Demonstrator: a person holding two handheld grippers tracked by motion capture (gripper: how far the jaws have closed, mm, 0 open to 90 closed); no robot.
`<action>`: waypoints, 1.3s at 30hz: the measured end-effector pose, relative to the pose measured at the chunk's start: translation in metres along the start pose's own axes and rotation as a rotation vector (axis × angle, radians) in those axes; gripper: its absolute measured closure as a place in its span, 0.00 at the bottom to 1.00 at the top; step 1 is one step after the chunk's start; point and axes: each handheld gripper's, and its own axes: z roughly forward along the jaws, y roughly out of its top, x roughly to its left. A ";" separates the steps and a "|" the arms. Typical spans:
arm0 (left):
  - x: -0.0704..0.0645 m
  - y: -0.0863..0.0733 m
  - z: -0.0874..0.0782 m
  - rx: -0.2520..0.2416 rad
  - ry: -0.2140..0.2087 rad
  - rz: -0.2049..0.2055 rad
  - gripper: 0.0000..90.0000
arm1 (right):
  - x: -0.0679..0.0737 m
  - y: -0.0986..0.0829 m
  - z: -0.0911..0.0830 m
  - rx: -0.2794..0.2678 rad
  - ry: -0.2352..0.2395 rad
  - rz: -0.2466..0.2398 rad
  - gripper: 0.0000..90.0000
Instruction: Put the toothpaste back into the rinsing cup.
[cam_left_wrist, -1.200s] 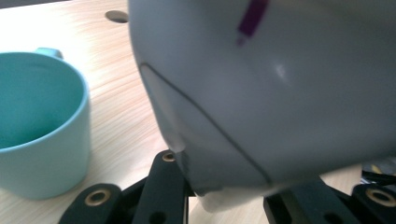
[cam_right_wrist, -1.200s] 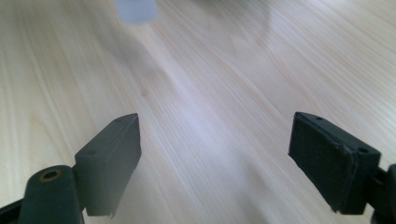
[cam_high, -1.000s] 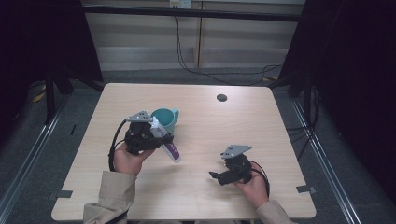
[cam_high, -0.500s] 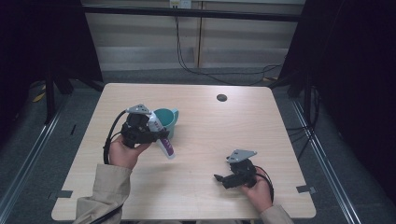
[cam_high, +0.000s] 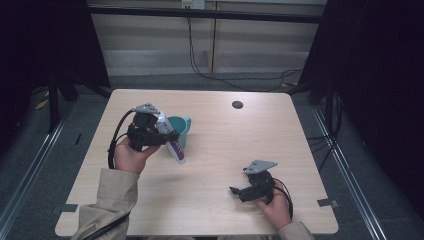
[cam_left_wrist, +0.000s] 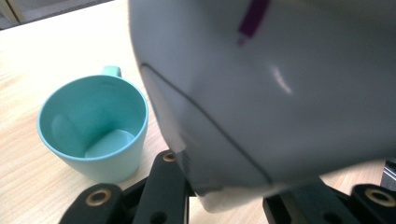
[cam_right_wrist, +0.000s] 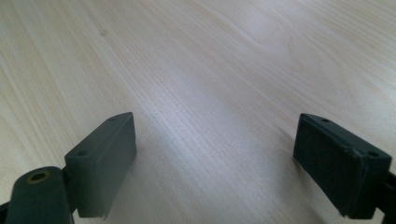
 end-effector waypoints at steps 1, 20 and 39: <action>0.001 0.002 -0.001 -0.002 -0.002 0.000 0.85 | 0.000 0.000 0.000 0.000 0.000 0.000 0.14; 0.011 0.037 -0.008 -0.013 0.039 -0.021 0.85 | 0.000 0.000 0.000 -0.005 -0.004 0.001 0.14; 0.029 0.059 0.004 -0.027 0.082 -0.037 0.85 | 0.001 -0.001 -0.001 -0.005 -0.005 0.004 0.14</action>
